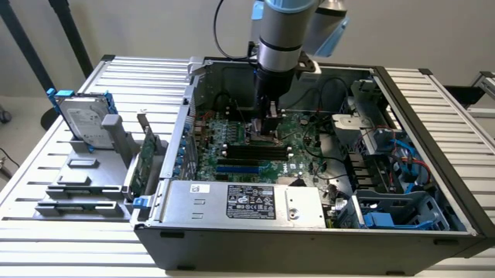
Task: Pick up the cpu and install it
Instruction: 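Place the cpu into insertion slot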
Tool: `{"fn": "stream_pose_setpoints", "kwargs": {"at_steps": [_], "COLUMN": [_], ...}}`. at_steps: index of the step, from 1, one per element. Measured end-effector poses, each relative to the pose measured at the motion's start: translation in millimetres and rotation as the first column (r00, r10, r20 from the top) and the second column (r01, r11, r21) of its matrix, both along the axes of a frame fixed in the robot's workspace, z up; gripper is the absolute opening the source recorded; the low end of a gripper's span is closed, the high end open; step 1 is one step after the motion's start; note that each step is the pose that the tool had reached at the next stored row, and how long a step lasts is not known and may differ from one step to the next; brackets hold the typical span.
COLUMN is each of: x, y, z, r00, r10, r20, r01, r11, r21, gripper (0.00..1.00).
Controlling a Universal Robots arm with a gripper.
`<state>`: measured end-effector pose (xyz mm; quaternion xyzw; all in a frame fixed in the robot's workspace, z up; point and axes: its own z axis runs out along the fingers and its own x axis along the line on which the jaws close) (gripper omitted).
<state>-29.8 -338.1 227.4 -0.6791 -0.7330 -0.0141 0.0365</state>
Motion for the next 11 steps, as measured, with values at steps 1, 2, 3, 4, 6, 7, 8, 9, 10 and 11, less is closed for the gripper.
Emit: {"fn": "stream_pose_setpoints", "kwargs": {"at_steps": [1, 2, 3, 4, 6, 7, 8, 9, 10, 11], "x": [-0.5, -1.0, -1.6, -2.3, -3.7, -4.4, -4.9, -5.2, -5.4, -5.9], "y": [0.0, 0.0, 0.0, 0.0, 0.1, 0.3, 0.6, 1.0, 1.4, 1.7], "z": [-0.4, -0.7, -1.1, -1.3, -1.5, -1.6, -1.6, -1.7, -1.8, -2.0], "r00": [1.0000, 0.9998, 0.9996, 0.9993, 0.9987, 0.9984, 0.9981, 0.9978, 0.9975, 0.9972], "r10": [-0.010, -0.019, -0.029, -0.037, -0.052, -0.057, -0.061, -0.065, -0.068, -0.072], "r20": [0.0000, 0.0000, 0.0000, -0.0001, 0.0007, 0.0028, 0.0064, 0.0107, 0.0155, 0.0231], "r01": [0.010, 0.019, 0.029, 0.037, 0.052, 0.057, 0.061, 0.065, 0.068, 0.072], "r11": [1.0000, 0.9998, 0.9996, 0.9993, 0.9987, 0.9984, 0.9981, 0.9979, 0.9977, 0.9974], "r21": [0.0000, 0.0000, 0.0000, -0.0001, -0.0001, 0.0000, 0.0003, 0.0008, 0.0011, 0.0015], "gripper": [0.55, 0.55, 0.55, 0.55, 0.55, 0.55, 0.55, 0.55, 0.55, 0.55]}}
